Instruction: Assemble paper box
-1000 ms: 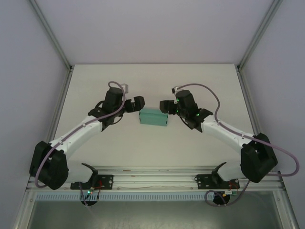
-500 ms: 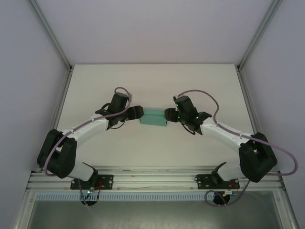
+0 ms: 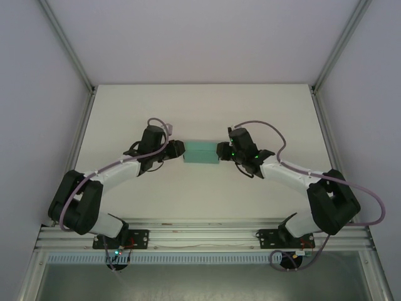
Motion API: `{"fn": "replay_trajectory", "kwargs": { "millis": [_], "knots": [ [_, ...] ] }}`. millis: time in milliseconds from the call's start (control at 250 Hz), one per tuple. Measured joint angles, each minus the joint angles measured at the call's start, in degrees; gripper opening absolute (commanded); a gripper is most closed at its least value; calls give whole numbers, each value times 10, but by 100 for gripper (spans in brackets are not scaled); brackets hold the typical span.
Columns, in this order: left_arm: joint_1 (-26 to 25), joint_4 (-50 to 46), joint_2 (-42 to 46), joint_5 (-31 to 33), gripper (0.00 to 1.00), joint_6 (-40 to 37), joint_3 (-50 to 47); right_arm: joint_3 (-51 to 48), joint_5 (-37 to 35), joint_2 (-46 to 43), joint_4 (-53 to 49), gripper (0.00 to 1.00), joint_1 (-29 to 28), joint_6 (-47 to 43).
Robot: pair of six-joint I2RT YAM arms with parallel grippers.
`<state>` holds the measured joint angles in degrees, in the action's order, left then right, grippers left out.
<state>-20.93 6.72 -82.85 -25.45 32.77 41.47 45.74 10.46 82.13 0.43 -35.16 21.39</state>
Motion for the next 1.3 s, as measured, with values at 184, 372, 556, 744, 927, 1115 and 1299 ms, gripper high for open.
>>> {"fn": "replay_trajectory", "kwargs": {
  "millis": [184, 372, 556, 744, 927, 1115, 1299],
  "knots": [
    [5, 61, -11, -12, 0, 13, -19, -14, 12, 0, 33, 6, 1, 25],
    [8, 79, -17, -9, 0, 17, -23, -19, 16, 8, 53, 1, 5, 63],
    [7, 62, -17, -1, 26, 14, -13, -17, 21, 14, 61, 5, 7, 91],
    [-5, -16, -28, 37, 42, 2, 36, 36, 19, 32, -12, 15, 8, 93],
    [-12, -88, -36, 67, 52, -19, 76, 91, 11, 51, -96, 22, 8, 76],
    [-12, -160, -29, 91, 100, -43, 102, 139, 0, 59, -179, 47, 9, 37],
    [-18, -198, -2, 115, 100, -59, 136, 207, 0, 59, -217, 71, 8, -21]
  ]
}}
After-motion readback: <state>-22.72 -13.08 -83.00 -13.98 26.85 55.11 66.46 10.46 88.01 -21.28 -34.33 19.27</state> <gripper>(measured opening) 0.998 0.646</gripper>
